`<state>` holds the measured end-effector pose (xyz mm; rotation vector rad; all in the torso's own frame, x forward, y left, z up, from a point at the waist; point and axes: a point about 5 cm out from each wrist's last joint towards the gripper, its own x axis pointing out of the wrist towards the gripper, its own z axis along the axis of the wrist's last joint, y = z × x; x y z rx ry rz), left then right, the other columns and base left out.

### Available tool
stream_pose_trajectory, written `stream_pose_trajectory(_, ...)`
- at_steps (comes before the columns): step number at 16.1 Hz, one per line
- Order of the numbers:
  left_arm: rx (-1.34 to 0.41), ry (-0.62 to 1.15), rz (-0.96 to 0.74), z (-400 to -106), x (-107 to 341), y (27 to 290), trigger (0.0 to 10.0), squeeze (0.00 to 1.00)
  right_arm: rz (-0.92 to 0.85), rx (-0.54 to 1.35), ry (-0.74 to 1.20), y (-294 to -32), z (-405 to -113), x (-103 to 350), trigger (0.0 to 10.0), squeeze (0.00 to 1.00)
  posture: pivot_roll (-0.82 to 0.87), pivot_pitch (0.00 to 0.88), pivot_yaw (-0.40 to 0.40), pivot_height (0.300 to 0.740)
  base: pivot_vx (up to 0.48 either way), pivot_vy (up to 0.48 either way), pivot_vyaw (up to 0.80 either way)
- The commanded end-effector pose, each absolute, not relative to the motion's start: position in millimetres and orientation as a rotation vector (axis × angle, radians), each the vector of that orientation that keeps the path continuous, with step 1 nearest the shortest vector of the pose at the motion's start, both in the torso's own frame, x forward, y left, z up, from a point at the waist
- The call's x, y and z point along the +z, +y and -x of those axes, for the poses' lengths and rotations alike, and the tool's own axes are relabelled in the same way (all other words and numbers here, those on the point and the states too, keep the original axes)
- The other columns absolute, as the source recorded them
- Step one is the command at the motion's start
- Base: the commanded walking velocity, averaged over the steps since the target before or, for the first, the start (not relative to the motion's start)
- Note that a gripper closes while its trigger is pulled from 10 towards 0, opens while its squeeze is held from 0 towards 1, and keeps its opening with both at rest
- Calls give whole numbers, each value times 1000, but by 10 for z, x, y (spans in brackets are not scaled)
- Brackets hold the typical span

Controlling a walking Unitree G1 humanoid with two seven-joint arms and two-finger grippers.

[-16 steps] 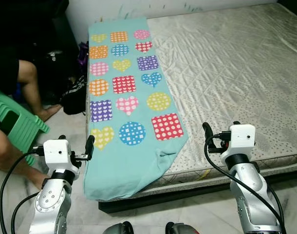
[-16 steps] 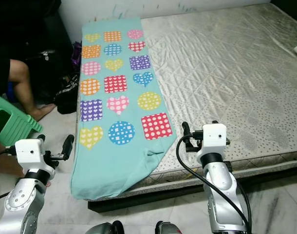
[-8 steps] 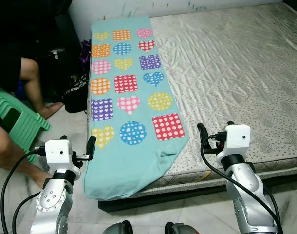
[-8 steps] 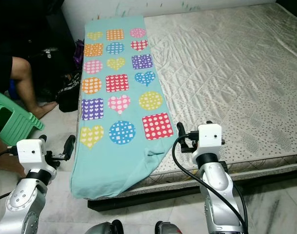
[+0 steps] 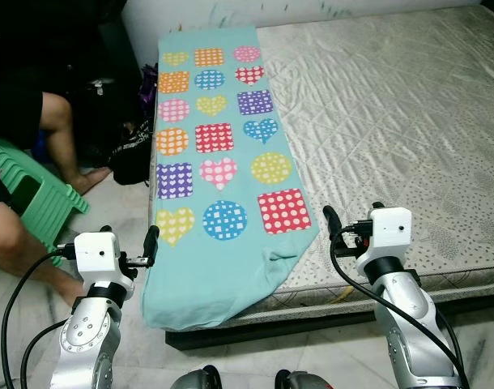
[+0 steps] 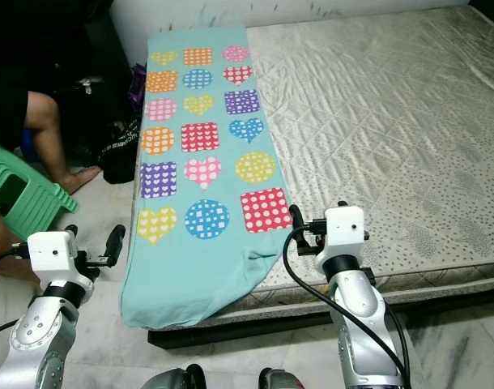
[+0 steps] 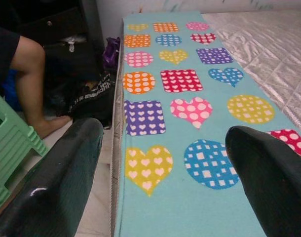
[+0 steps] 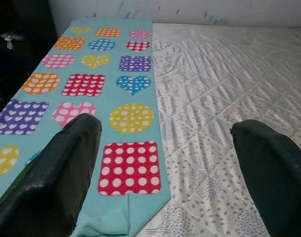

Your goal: Clean up the room

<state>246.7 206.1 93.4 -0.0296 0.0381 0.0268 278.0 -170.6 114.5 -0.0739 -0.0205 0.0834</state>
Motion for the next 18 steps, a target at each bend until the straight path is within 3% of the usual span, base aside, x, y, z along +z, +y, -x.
stream_pose_trajectory(1,48,39,26,-2450,947,2101,10000,0,69,90,-29,-1692,-2764,1168,10000,0,-164,187,71,732,0,0,0)
stream_pose_trajectory(7,53,38,33,-2406,972,2079,10000,0,73,129,-17,-1650,-2706,1160,10000,0,-164,225,60,712,0,0,0)
stream_pose_trajectory(18,70,57,53,-2334,974,2062,10000,0,72,191,6,-1580,-2634,1159,10000,0,-173,268,45,612,0,0,0)
